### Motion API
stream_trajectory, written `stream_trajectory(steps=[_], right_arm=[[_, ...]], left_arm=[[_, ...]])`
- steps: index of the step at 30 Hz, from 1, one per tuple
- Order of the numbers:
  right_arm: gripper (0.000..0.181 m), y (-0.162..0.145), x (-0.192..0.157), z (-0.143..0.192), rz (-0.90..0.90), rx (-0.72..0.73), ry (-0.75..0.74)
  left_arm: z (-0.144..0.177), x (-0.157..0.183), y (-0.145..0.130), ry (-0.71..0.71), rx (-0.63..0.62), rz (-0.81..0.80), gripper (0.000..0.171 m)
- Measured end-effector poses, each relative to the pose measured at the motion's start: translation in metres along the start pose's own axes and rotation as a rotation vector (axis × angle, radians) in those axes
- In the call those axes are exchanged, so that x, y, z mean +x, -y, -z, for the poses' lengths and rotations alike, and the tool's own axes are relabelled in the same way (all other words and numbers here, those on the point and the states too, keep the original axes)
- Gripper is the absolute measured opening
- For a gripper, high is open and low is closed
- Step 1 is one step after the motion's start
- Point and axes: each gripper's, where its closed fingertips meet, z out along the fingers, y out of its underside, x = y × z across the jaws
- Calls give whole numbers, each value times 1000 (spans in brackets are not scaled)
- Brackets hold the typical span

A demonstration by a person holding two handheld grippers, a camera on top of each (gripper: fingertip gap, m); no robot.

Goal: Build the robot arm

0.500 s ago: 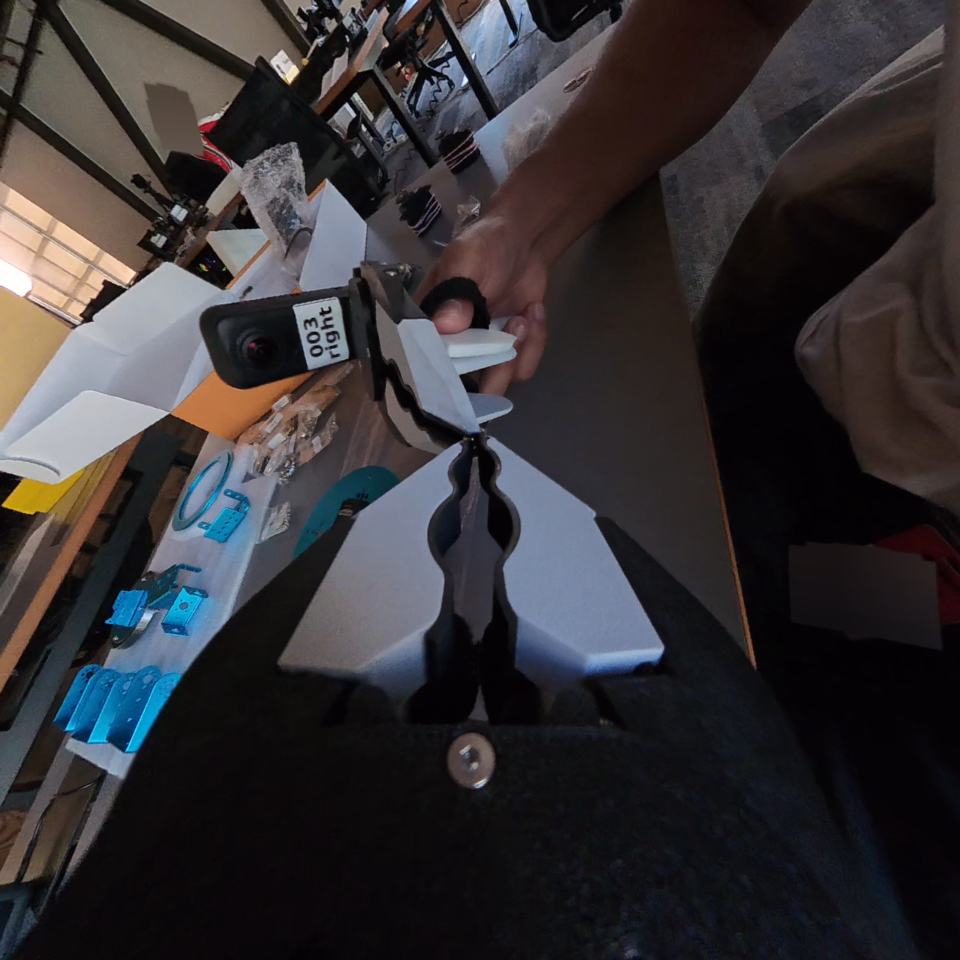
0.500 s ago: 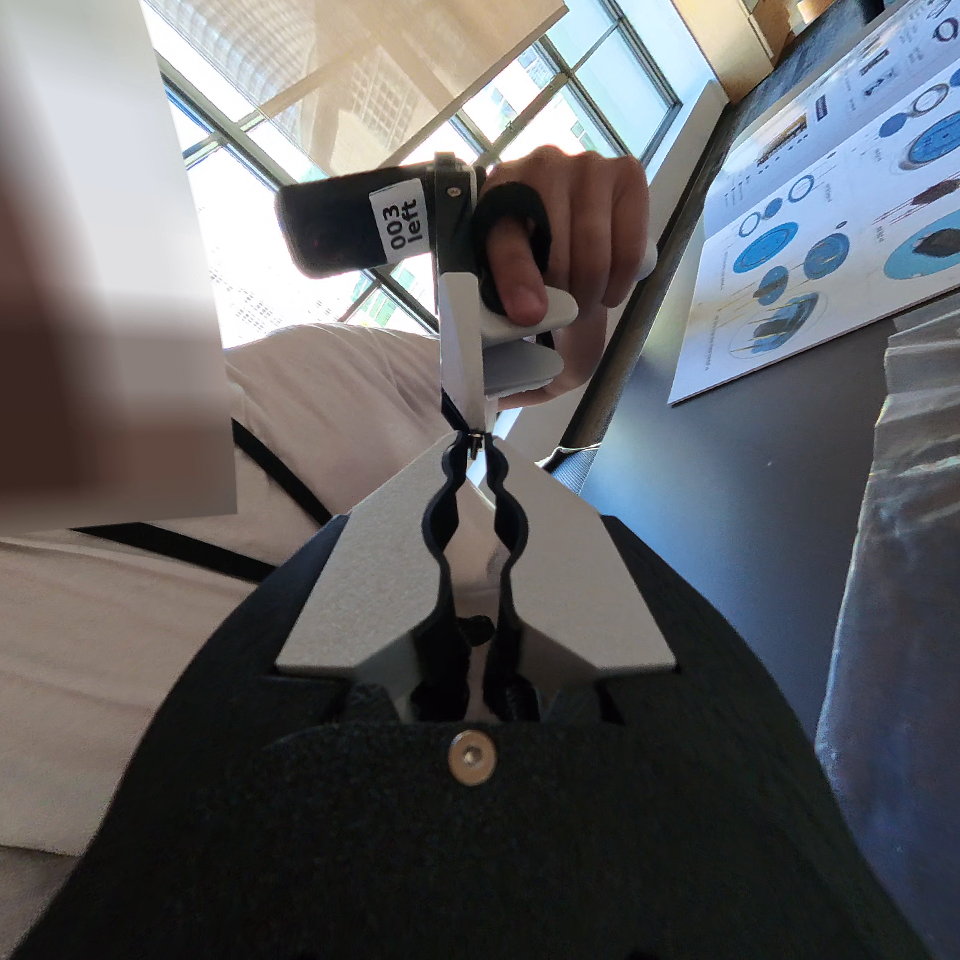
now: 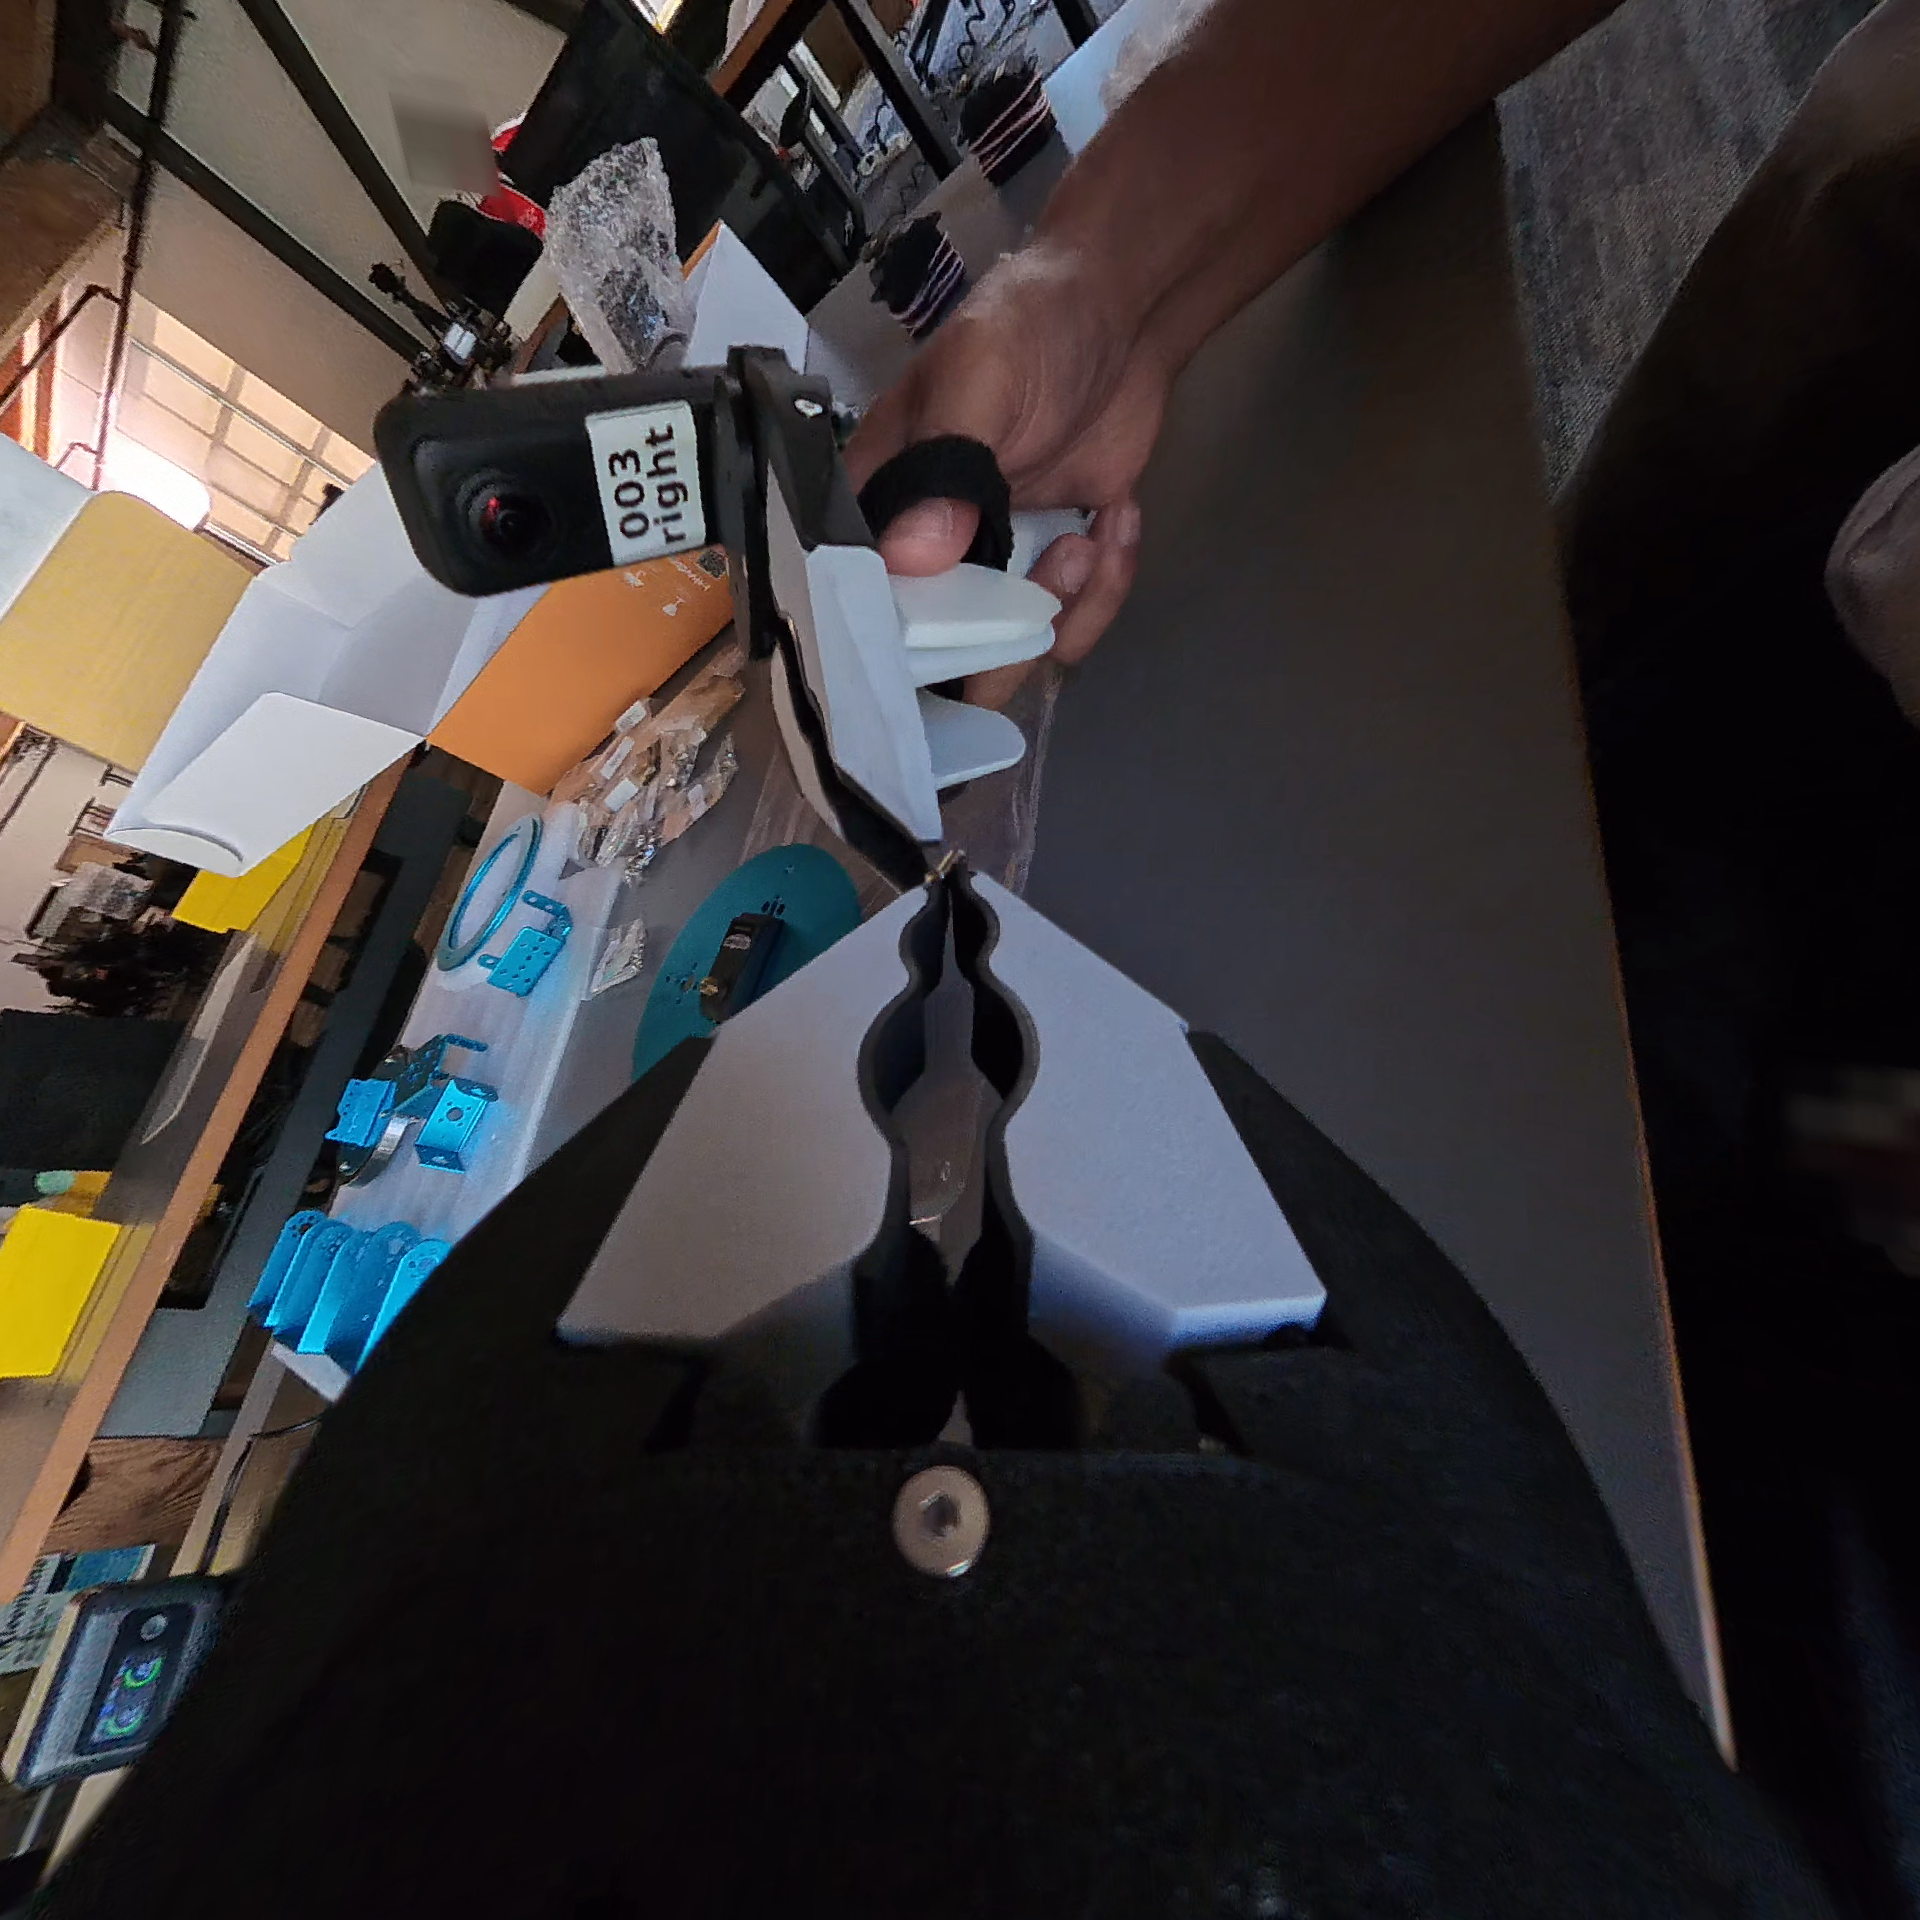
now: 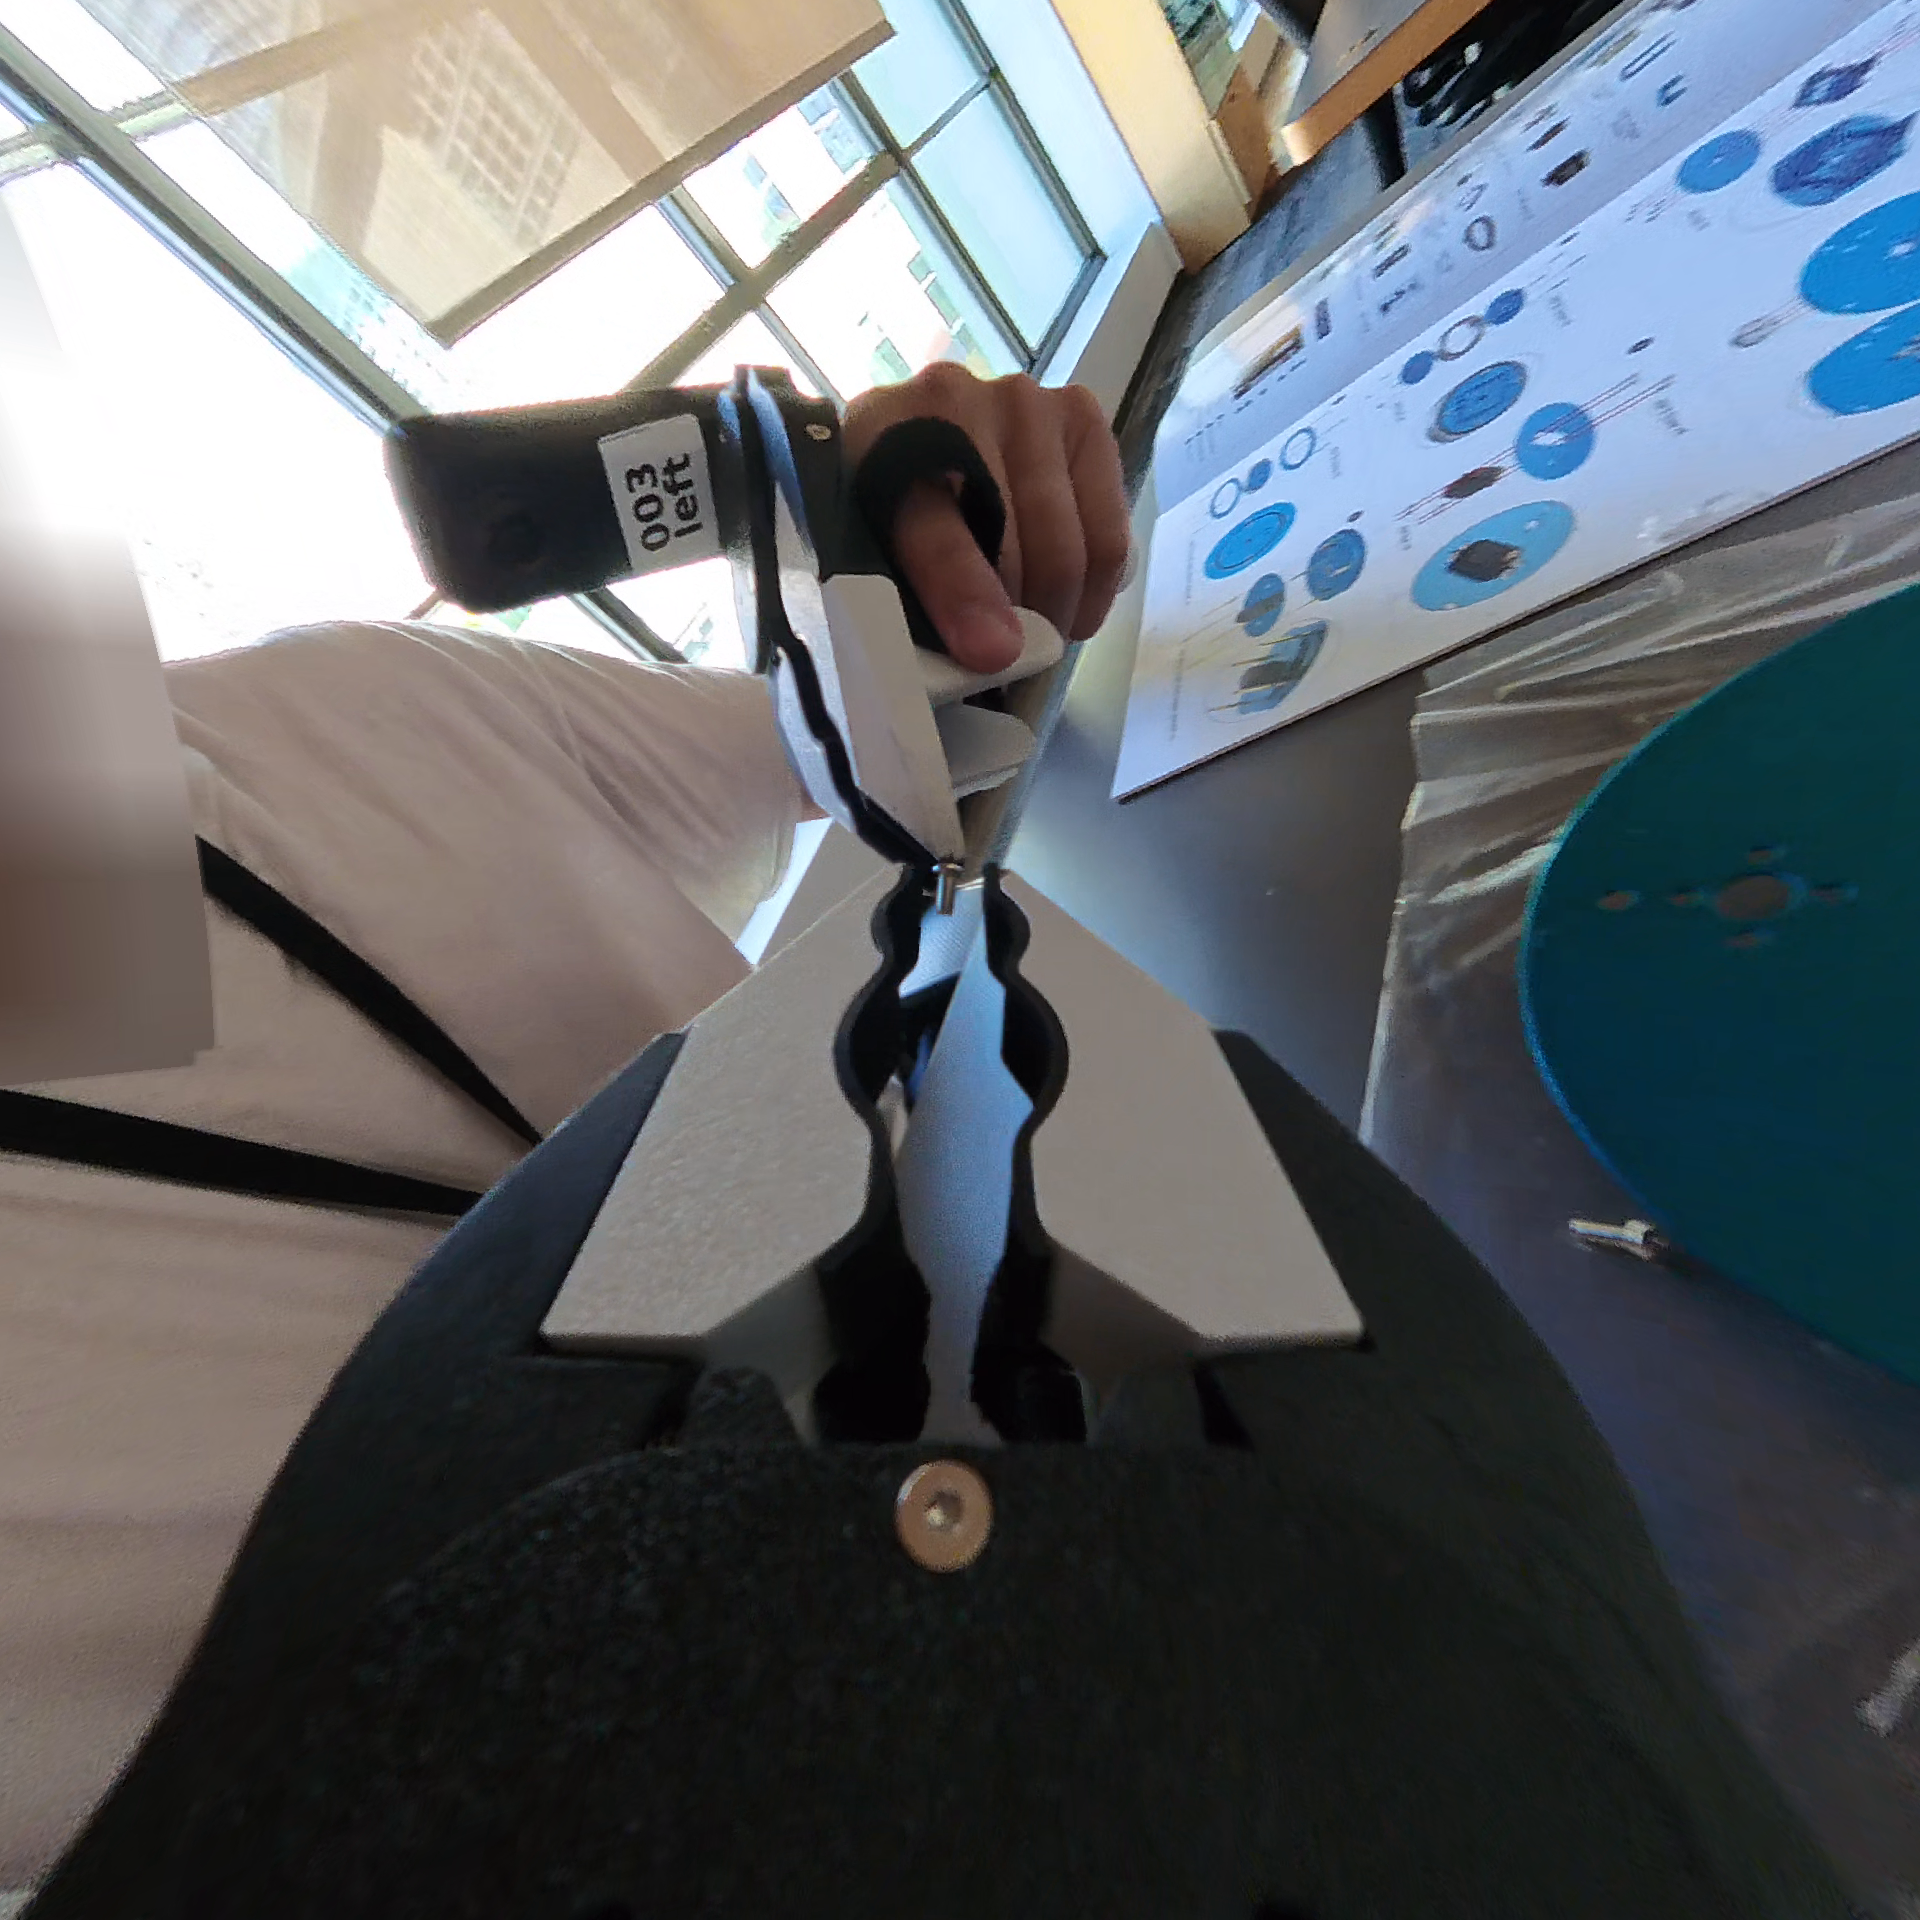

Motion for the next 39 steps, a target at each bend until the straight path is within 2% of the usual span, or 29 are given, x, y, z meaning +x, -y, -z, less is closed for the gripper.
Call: stream_trajectory(steps=[4,9,13,16,26,39], right_arm=[[10,11,14,25,71,28,-137],[11,9,36,73,208,4,-392],[13,14,39,105,246,78,-476],[14,14,45,117,278,144,-523],[18,8,57,120,202,152,-562],[18,16,39,124,199,185,-534]], left_arm=[[-4,-10,-11,35,-32,-28,0],[-12,-37,-33,84,-146,-189,0],[-24,-66,-39,53,-202,-327,0],[-40,-80,-40,-13,-235,-423,0],[-93,-75,-54,-317,-299,-564,0],[-107,-72,-67,-548,-436,-628,0]])
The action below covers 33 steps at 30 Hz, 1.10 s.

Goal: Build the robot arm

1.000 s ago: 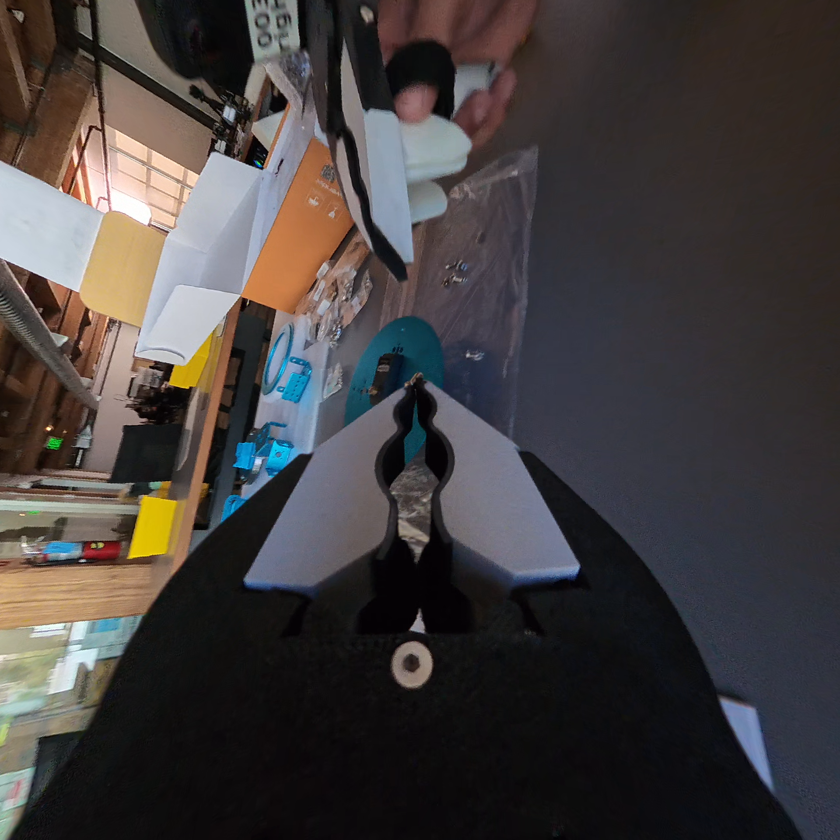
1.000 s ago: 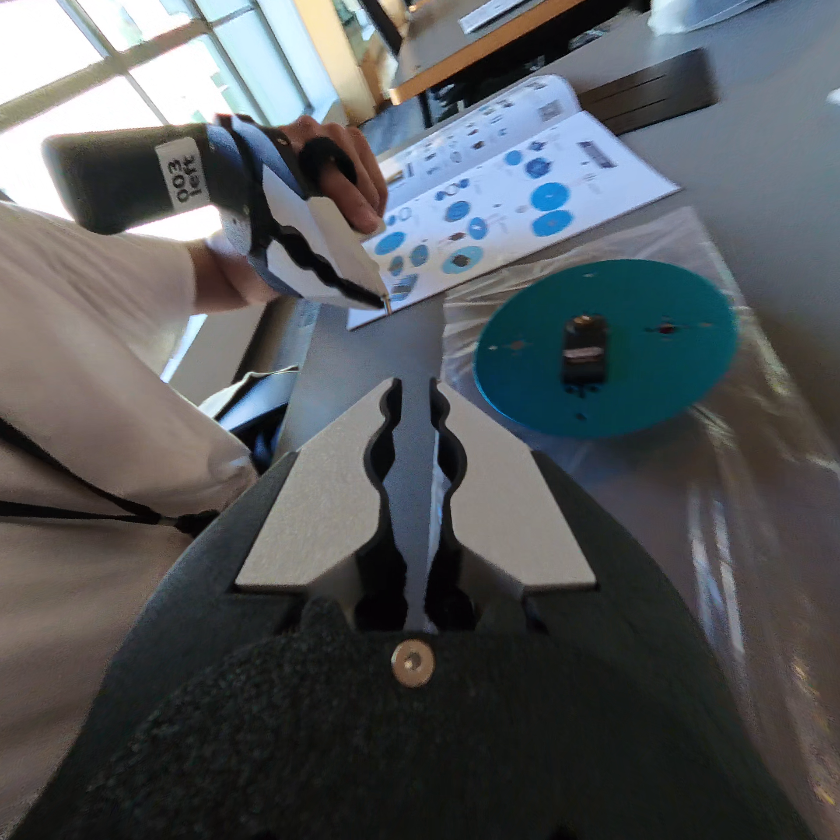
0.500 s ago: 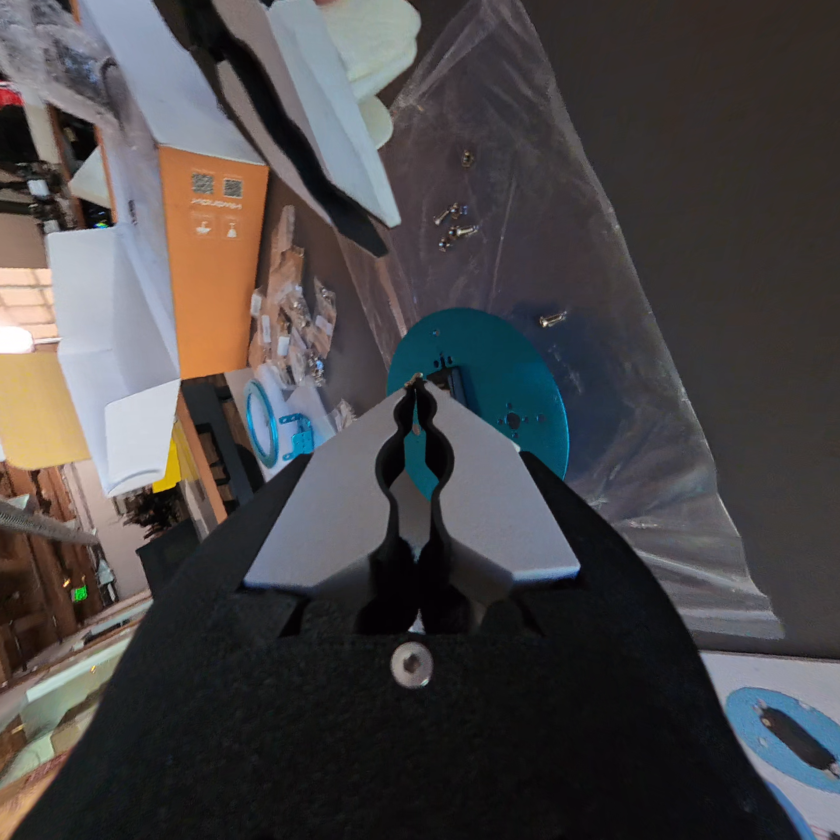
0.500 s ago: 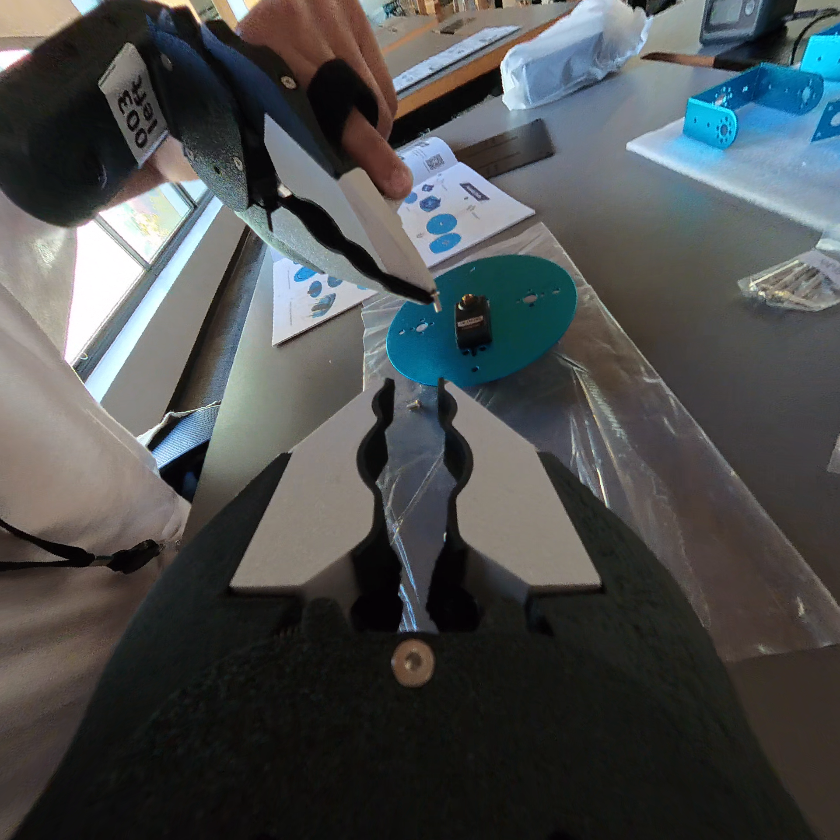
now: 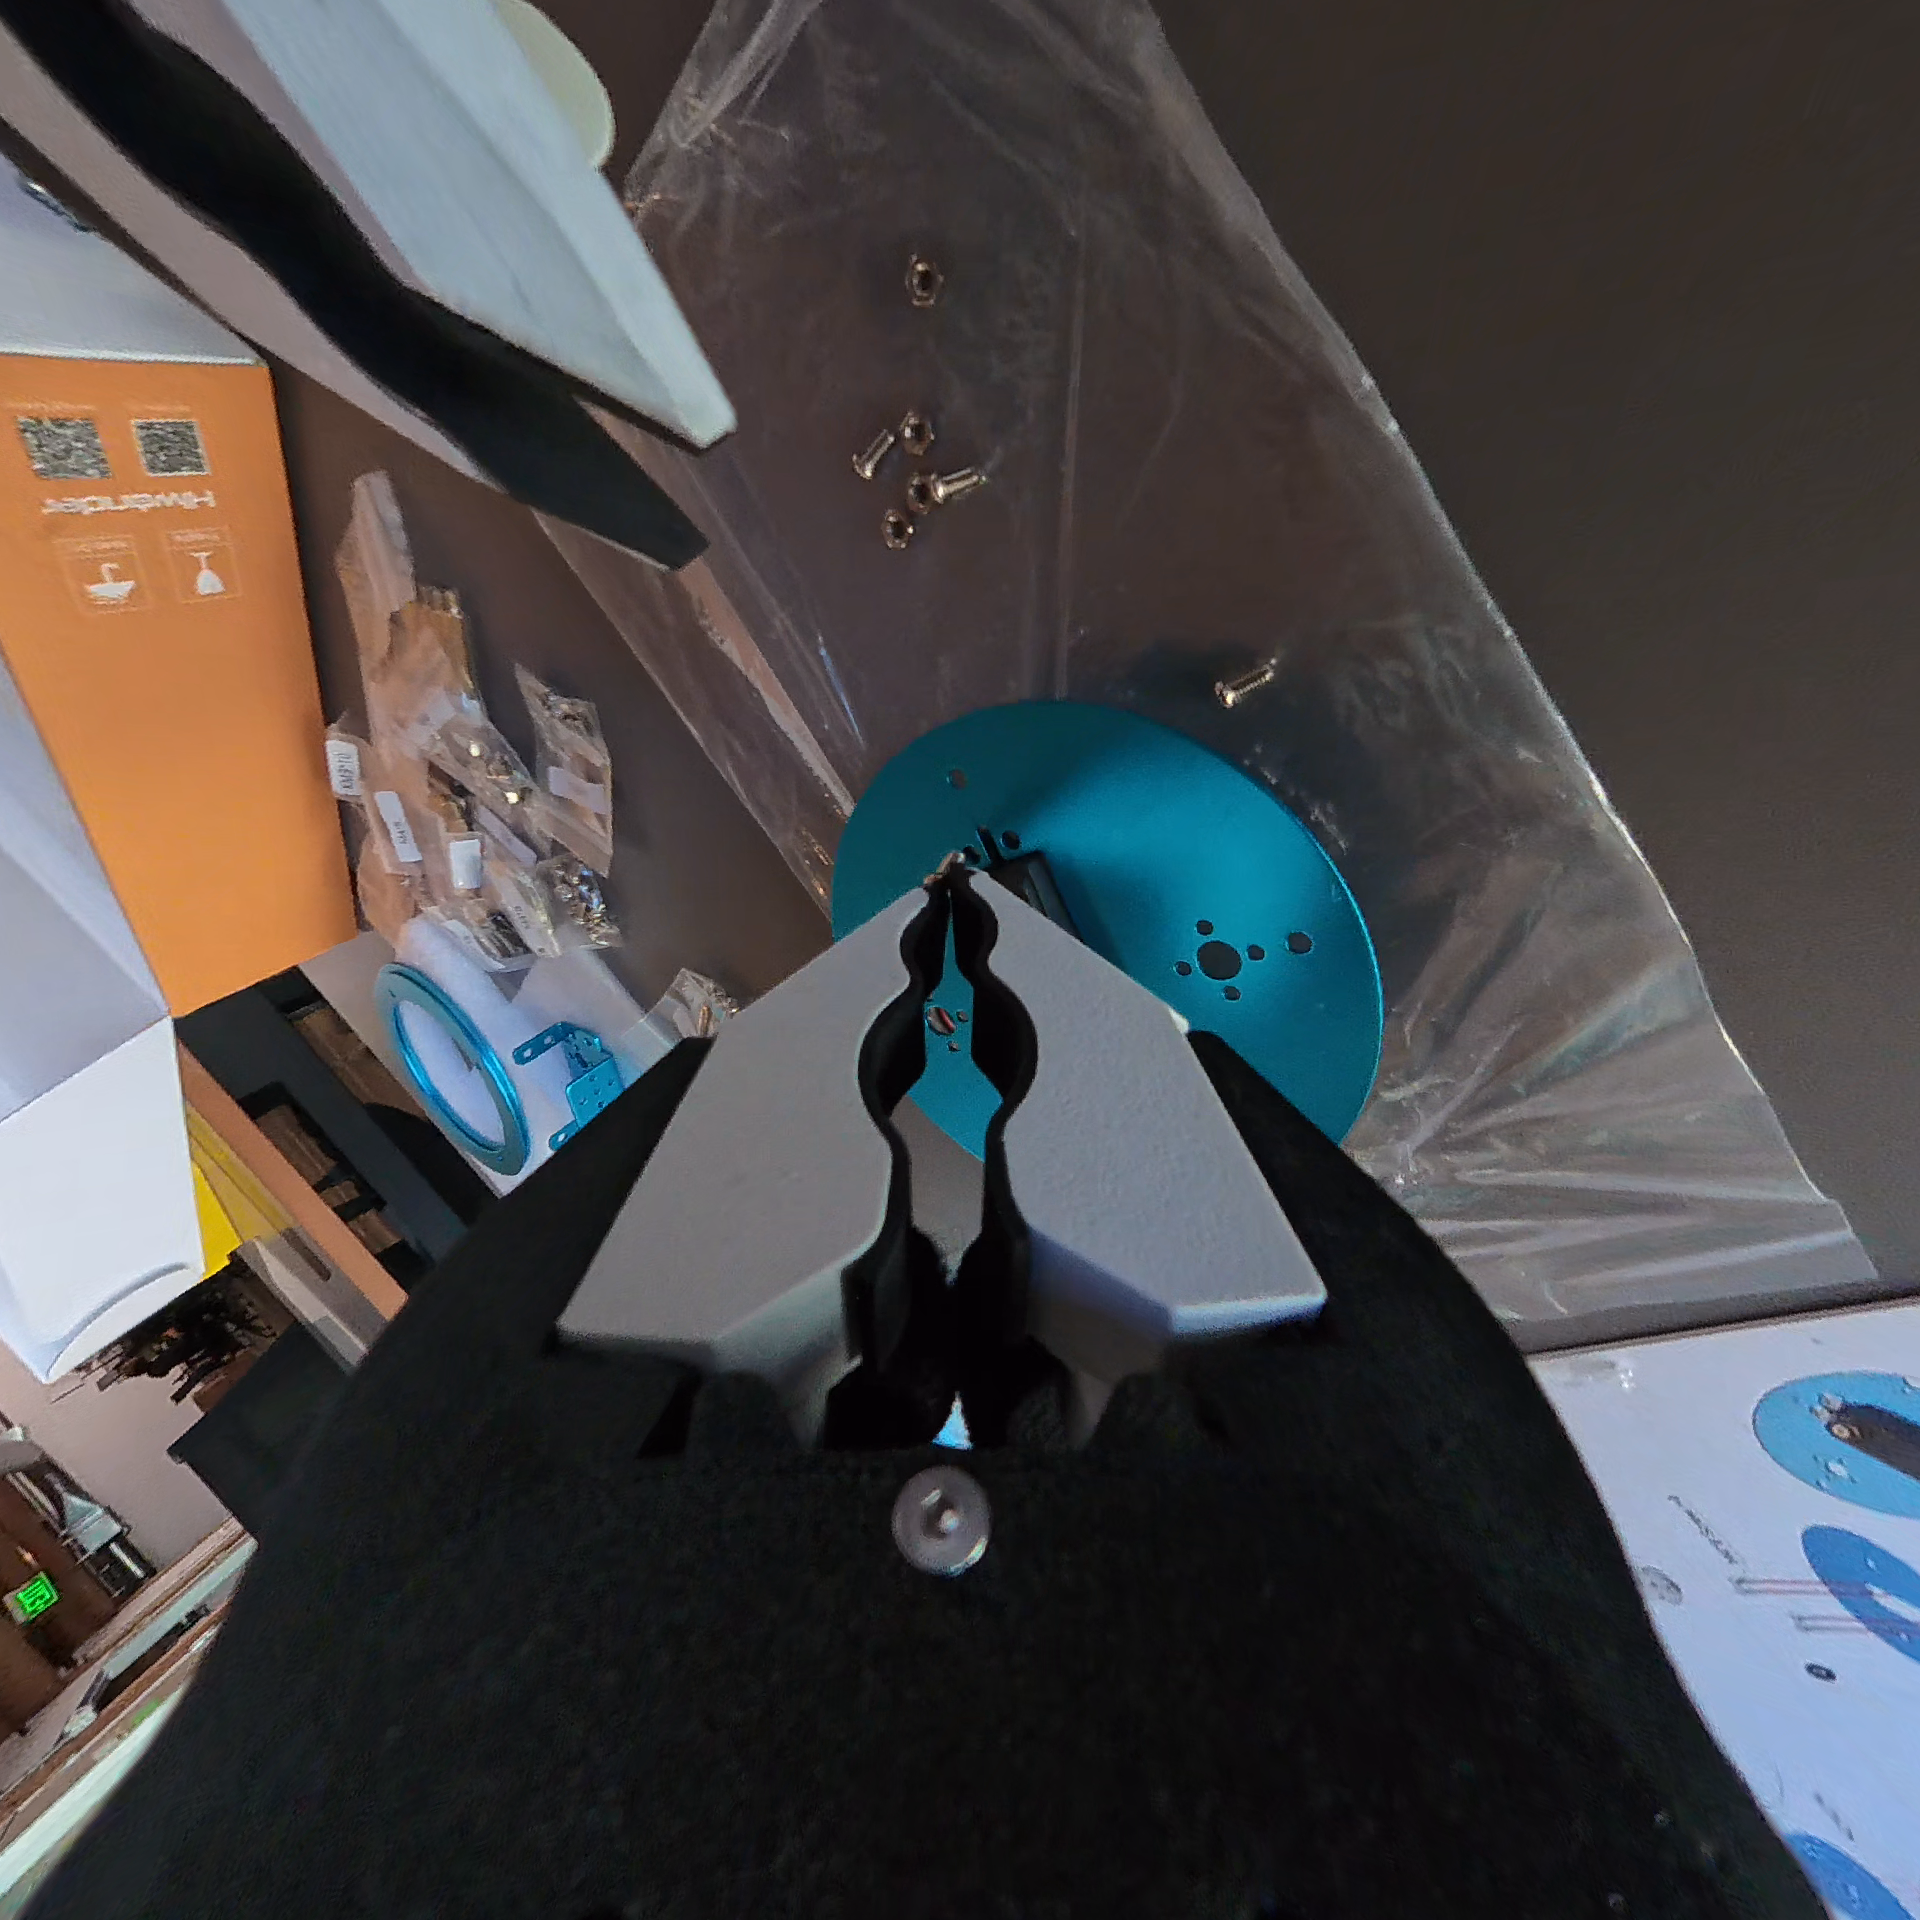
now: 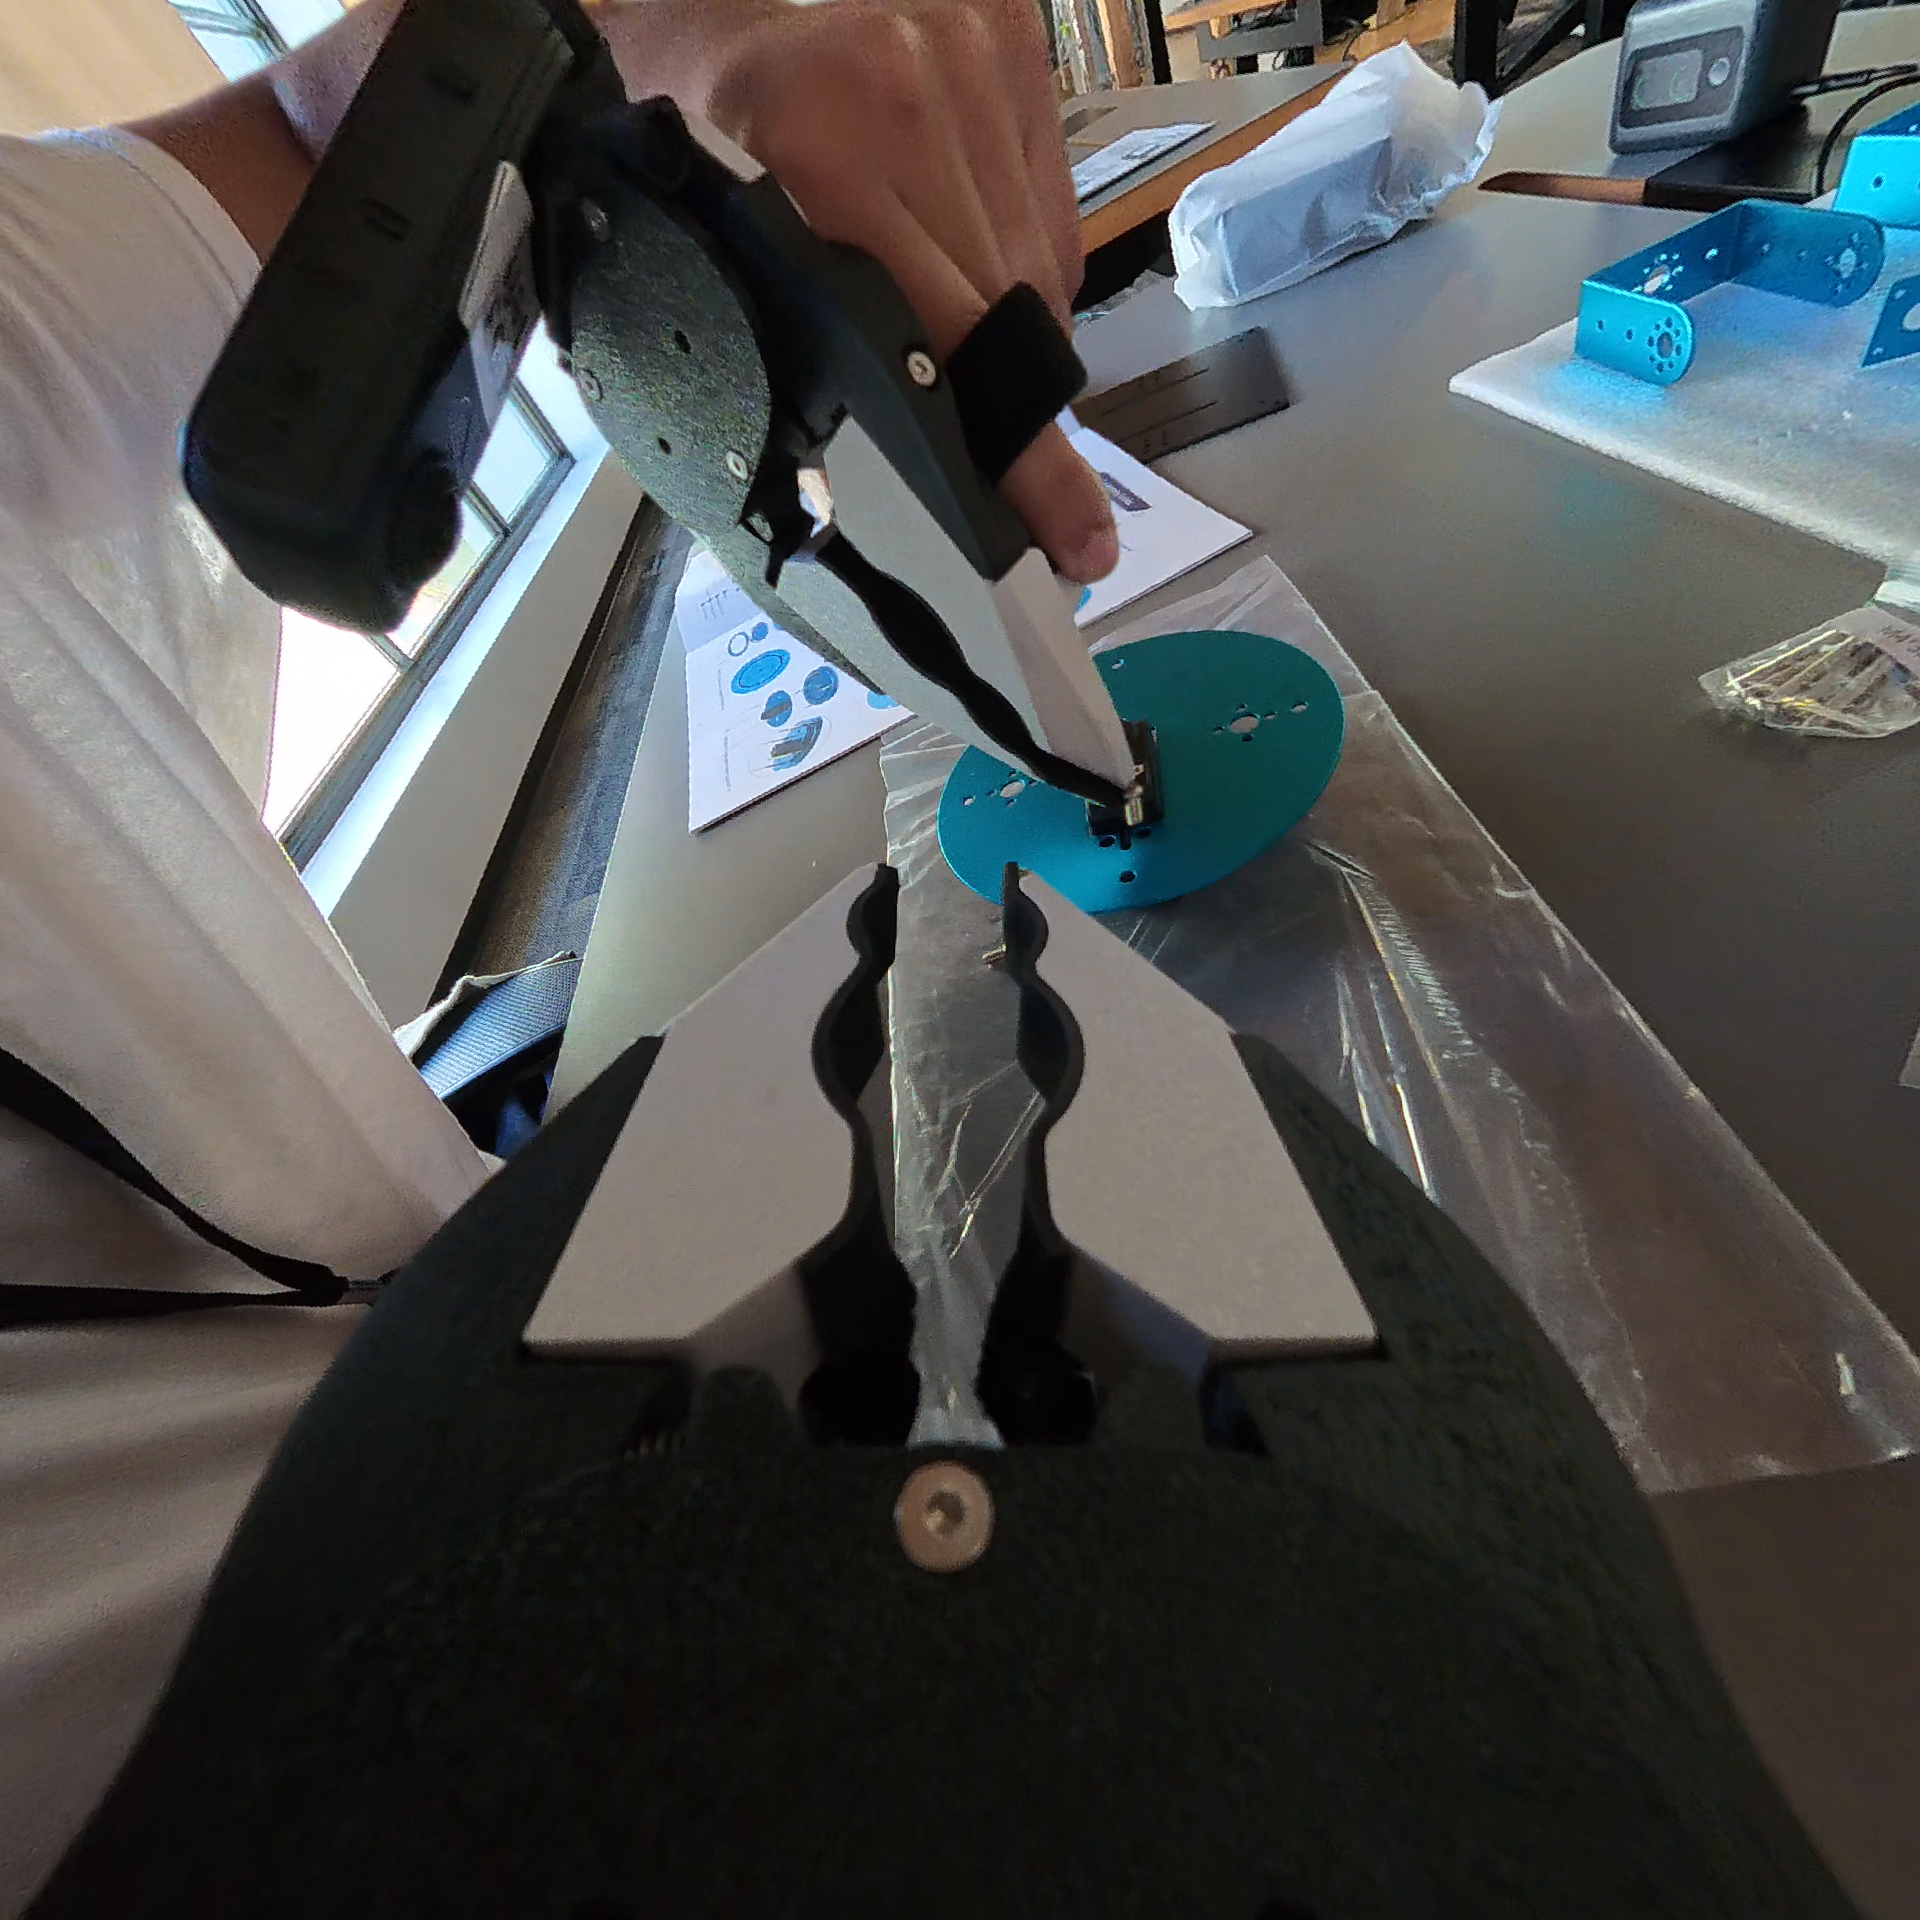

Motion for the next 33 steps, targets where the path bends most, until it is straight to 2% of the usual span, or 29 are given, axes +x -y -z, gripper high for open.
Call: stream_trajectory(steps=[17,33], right_arm=[[19,4,-4,4,-31,0,14],[19,5,-8,5,-43,-2,33]], left_arm=[[-4,4,-1,-88,-48,-51,0],[-6,4,1,-131,-47,1,1]])
